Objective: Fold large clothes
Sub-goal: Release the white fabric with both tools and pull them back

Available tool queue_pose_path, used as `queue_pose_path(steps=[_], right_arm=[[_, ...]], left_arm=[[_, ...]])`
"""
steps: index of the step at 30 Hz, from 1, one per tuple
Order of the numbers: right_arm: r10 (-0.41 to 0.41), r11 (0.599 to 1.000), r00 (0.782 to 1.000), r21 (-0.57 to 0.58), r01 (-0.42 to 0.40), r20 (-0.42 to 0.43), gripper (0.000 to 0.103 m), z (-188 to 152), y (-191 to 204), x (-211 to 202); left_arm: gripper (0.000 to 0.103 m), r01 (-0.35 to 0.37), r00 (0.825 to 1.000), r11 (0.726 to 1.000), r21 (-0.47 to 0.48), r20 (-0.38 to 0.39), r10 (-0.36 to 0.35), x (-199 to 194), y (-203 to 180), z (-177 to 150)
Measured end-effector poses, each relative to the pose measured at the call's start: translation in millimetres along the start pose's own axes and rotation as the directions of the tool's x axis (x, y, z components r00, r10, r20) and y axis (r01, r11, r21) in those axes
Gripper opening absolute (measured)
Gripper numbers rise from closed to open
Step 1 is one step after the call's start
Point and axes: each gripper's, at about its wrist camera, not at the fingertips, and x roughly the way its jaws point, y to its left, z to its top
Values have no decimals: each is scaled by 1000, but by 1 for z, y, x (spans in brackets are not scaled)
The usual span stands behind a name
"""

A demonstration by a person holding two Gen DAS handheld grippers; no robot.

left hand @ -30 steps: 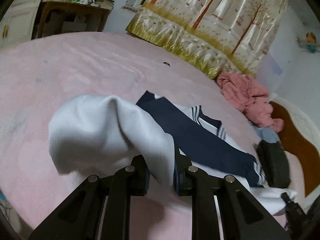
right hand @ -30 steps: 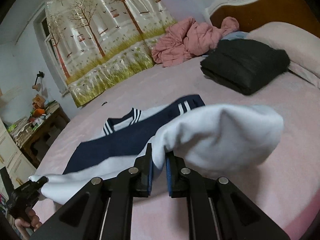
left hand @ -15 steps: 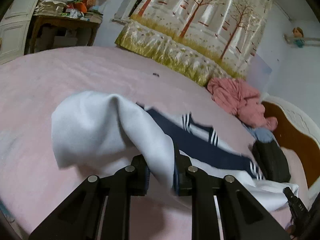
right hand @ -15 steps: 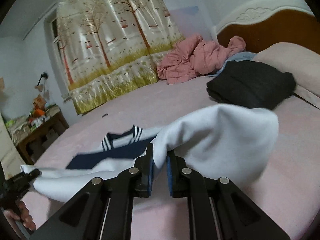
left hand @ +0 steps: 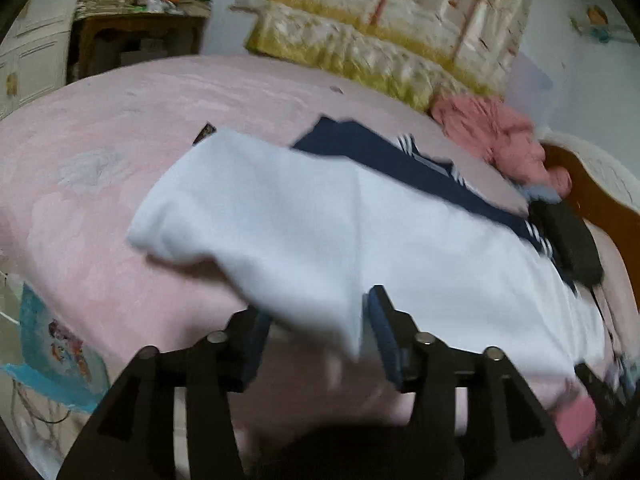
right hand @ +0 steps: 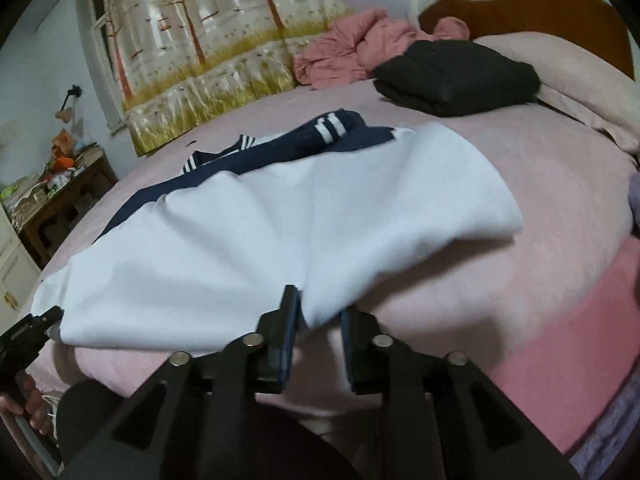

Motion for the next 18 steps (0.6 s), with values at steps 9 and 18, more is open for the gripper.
queue_pose_path(steps=[9,18], right_arm=[[74,979,983,-200,-40,168,28,26,47,-45],[173,970,978,-154,-189,-115,28,115,87,97]], left_arm=[[55,31,968,953,302,227,-103,-22,-76,41],[52,243,958,944,224,-210,-196,127,-120,110]])
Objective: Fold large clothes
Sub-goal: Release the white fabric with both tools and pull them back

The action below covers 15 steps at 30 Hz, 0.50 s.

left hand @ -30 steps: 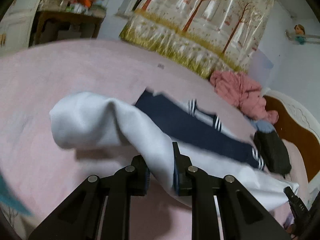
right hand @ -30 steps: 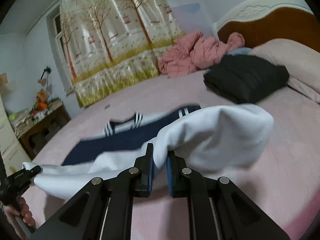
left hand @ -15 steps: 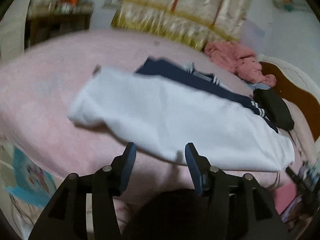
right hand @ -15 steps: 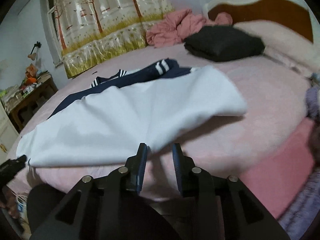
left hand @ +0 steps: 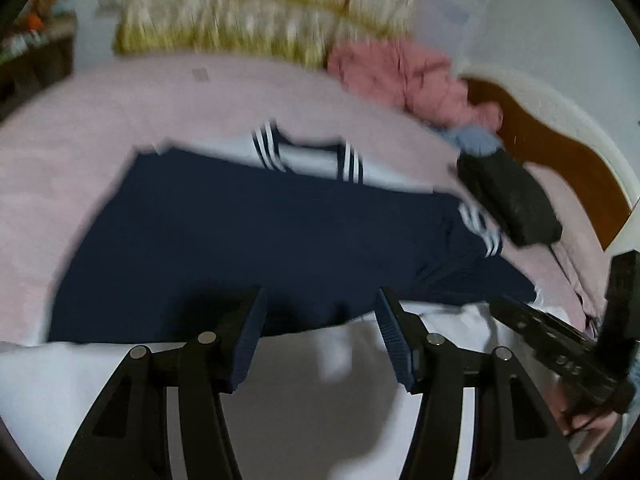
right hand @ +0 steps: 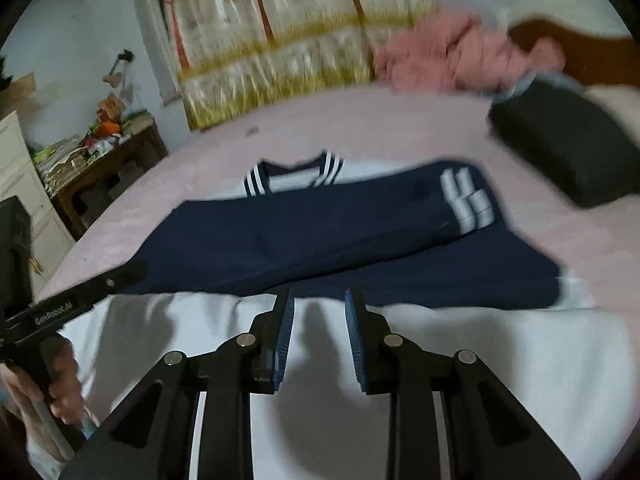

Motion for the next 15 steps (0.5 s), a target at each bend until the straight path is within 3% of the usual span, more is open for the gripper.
queue_pose_path(steps=[2,4,7,12,15], right_arm=[[-24,1000,997,1,24,-79,28,-2,-2,27],[-27,1000,993,2,28,-117,28,-14,-5,37],[-16,1000,995,-25,13,-99,28,-35,-5,22],[-41,997,994,-73,33,-103,28,-42,-1,18],[-21,998,997,-67,16,-73,28,-43,-3,7]], left_arm=[[47,-42,997,998,51,-58,45,18,-8,-14],[47,-93,995,987,133,-25,97,19,-19,-34],[47,-125,992,974,191,12,125,8,-31,-54],[47,-75,996,985,157,-29,80,4,-20,-54],[45,-71,997,987,144,35,67,-13,-18,-56]])
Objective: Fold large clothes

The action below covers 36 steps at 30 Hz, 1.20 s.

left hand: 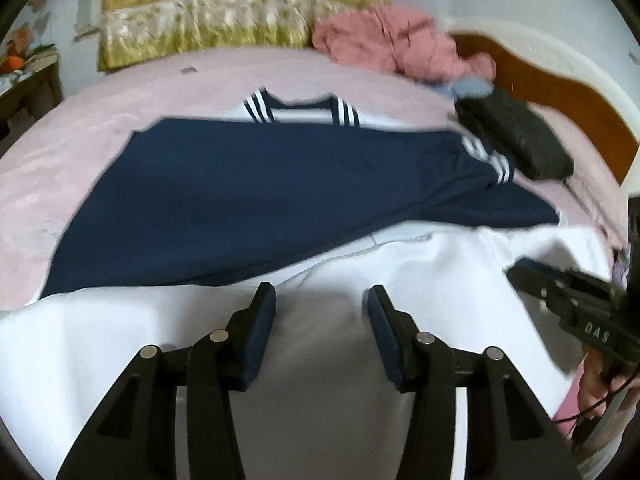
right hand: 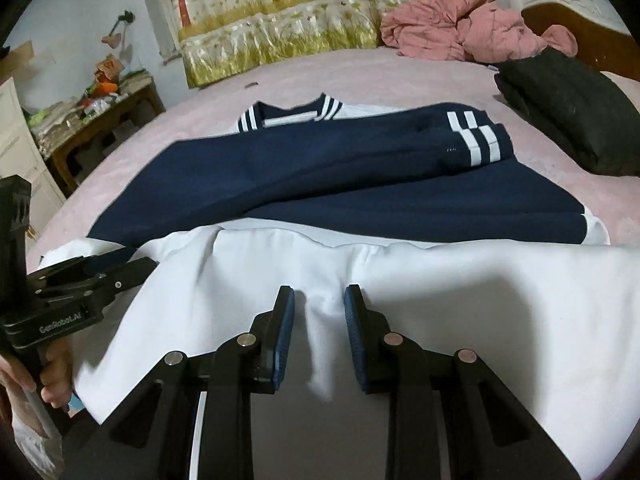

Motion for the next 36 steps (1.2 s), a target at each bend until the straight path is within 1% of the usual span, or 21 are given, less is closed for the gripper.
queue_pose_path(steps=[3,4,5,6,7,9,11,12,13,15,18,20,22,23,24,26,27,28,31,35,36], right_arm=[[24,1000,997,-8,-23,75,28,-15,-1,-29],[33,999,996,-11,-32,89,33,-19,-1,-37],[46,999,993,-23,-44,106,38,-26,1,-49],[50,998,991,-40,-45,122,52,-32,3,-58],[39,998,988,-61,-31,147,63,-39,6,-69],[6,995,981,-94,13,195,65,-48,13,-83],[-21,989,972,-138,54,232,78,-58,24,-94],[-32,985,967,-158,73,251,89,-64,29,-98],[-38,981,963,-173,86,267,90,-67,32,-101],[-47,968,957,-223,114,285,90,-79,43,-105],[-91,938,962,-301,169,257,90,-93,57,-98],[-170,906,958,-346,244,232,90,-102,59,-90],[-264,867,938,-370,333,226,90,-111,52,-81],[-280,863,935,-369,345,219,90,-114,48,-78],[-284,870,937,-356,340,202,90,-115,40,-76],[-247,909,951,-295,294,187,90,-113,26,-79],[-244,917,952,-276,288,184,90,-114,22,-81],[-236,923,955,-267,278,181,90,-113,17,-82],[-231,929,955,-250,273,185,90,-113,13,-81],[-262,904,942,-290,315,208,90,-114,18,-80],[-266,901,941,-293,320,208,90,-113,19,-78]], left_arm=[[48,26,995,999,41,92,-29,-31,-3,-6],[53,11,992,998,69,127,-20,-45,-5,-12],[57,-10,988,996,93,157,-4,-57,-6,-17],[63,-30,984,994,105,179,11,-65,-7,-22],[69,-47,979,992,114,203,23,-73,-7,-27],[81,-54,969,991,124,247,22,-84,-5,-37],[85,-64,956,989,134,294,22,-93,-3,-49],[92,-72,952,988,136,304,27,-95,-2,-54],[100,-78,950,987,138,311,32,-95,-1,-60],[101,-92,941,986,137,335,42,-96,2,-72],[101,-118,924,982,150,378,53,-101,9,-89],[101,-147,914,972,181,402,64,-109,13,-101],[102,-172,906,960,219,418,67,-111,14,-112],[102,-195,902,952,236,425,79,-111,15,-118],[102,-216,898,946,241,431,95,-109,15,-122],[102,-289,886,927,238,433,164,-101,17,-129],[102,-338,876,910,239,433,211,-95,18,-132],[102,-354,870,903,242,441,223,-92,18,-135],[102,-308,876,935,178,436,205,-91,34,-135],[102,-362,844,919,159,473,251,-95,43,-146],[102,-360,846,919,161,471,249,-96,46,-148]])
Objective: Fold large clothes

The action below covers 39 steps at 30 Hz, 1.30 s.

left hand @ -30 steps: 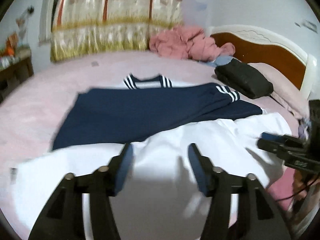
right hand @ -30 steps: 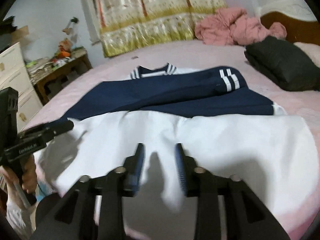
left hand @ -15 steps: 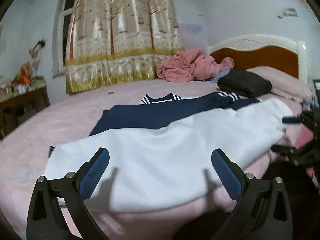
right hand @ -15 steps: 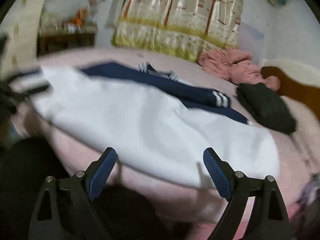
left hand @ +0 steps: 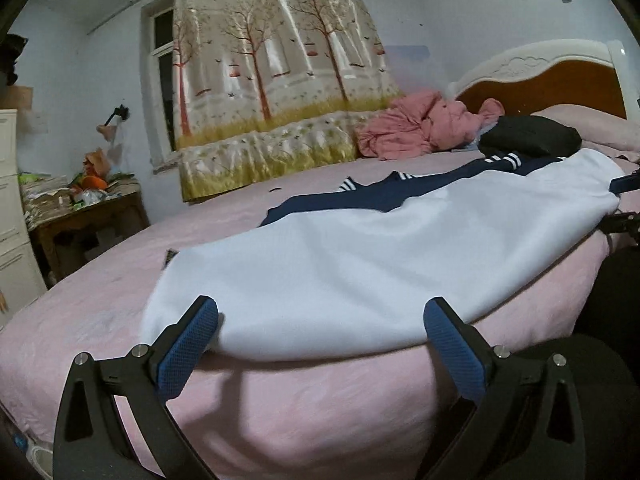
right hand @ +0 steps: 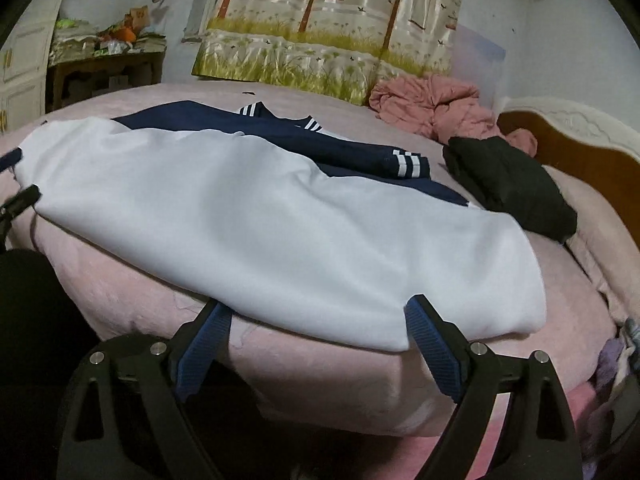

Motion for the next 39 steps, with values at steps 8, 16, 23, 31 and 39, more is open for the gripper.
queue_pose_path(steps=[8,16,23,31,39], right_arm=[[-120,993,993,-11,120,-16,90,-5,-25,2],[-87,995,995,52,85,55,93,-1,-42,13],[-189,977,969,-63,201,162,88,-9,-23,10],[-71,997,984,43,65,161,21,18,-43,1],[80,985,995,147,-88,58,21,117,-83,27]], left_arm=[[102,-22,999,991,135,39,17,-1,1,-15],[98,-62,992,953,295,121,27,16,-25,-2],[63,-47,995,975,219,94,27,20,-11,-8],[30,97,995,993,65,-5,-96,25,20,51],[29,178,906,975,-133,-365,-216,123,59,157]])
